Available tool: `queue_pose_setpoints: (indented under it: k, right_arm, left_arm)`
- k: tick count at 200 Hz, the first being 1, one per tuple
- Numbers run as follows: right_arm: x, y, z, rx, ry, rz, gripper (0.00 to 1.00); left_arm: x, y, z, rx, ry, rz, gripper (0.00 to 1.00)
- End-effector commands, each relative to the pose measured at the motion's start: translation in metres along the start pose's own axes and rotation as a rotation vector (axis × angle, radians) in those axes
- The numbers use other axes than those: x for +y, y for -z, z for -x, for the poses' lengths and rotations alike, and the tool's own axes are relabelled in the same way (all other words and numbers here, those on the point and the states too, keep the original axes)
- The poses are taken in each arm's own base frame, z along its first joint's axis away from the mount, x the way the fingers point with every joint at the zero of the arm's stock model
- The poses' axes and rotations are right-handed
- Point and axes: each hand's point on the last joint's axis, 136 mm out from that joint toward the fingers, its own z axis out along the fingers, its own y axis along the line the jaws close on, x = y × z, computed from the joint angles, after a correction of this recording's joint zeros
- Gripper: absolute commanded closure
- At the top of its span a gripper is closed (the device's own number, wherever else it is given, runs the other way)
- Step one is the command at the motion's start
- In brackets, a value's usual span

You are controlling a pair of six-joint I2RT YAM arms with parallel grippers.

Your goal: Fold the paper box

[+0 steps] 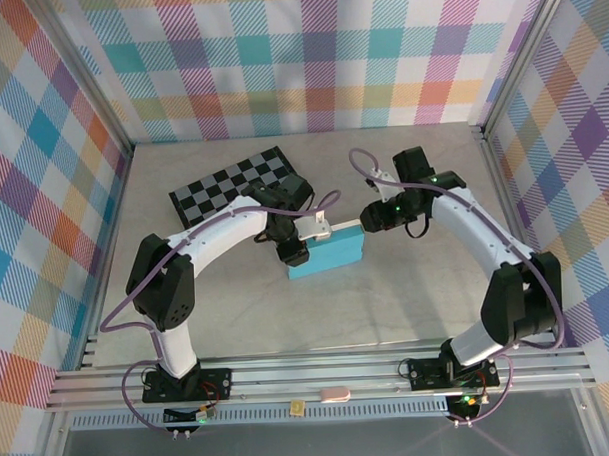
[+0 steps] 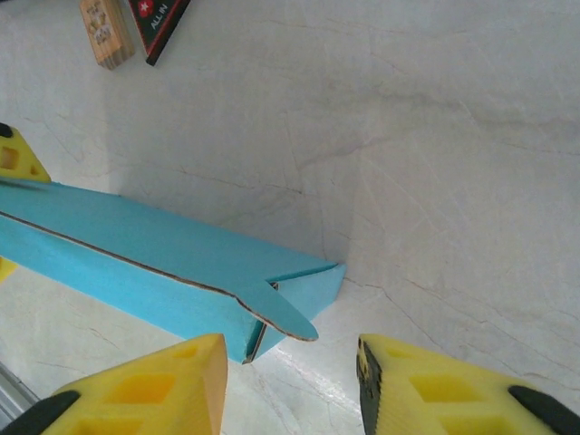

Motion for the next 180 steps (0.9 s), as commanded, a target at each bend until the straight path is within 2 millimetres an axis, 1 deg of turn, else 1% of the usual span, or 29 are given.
queue_pose_setpoints:
  k: [1,38,59,81,107,133,159,180]
  right_arm:
    - [0.0068,0.0036,0.0067,0.006,0.029,0.034,0.63]
    - [0.0008,0.0036,0.0047,0.001,0.032,-0.001,0.63]
    - [0.0030,0.0010,0.0076,0.008,0.037,0.009,0.64]
    - [0.0046,-0.0003,0.0076,0.016,0.045,0.004,0.71]
    - [0.0051,-0.0001,0.0067,0.015,0.051,0.003,0.74]
    - [0.0075,-0.0030,0.0042,0.026,0.060,0.000,0.75]
    - [0.0084,-0.0016,0.0055,0.024,0.071,-0.012,0.81]
    - [0.0075,-0.0033,0.0048,0.031,0.076,-0.026,0.81]
  left_arm:
    - [0.0038,0.0041,0.0082,-0.020,-0.020,0.003,0.61]
    - [0.0041,0.0043,0.0100,-0.028,-0.024,0.004,0.61]
    - [0.0049,0.0042,0.0103,-0.026,-0.025,0.007,0.61]
    - [0.0060,0.0036,0.0110,-0.026,-0.023,0.008,0.61]
    - [0.0060,0.0031,0.0113,-0.026,-0.021,0.006,0.61]
    - [0.0052,0.0030,0.0113,-0.027,-0.021,0.003,0.61]
    - [0.0051,0.0032,0.0118,-0.029,-0.019,0.003,0.61]
    - [0.0053,0.0035,0.0122,-0.030,-0.020,0.004,0.61]
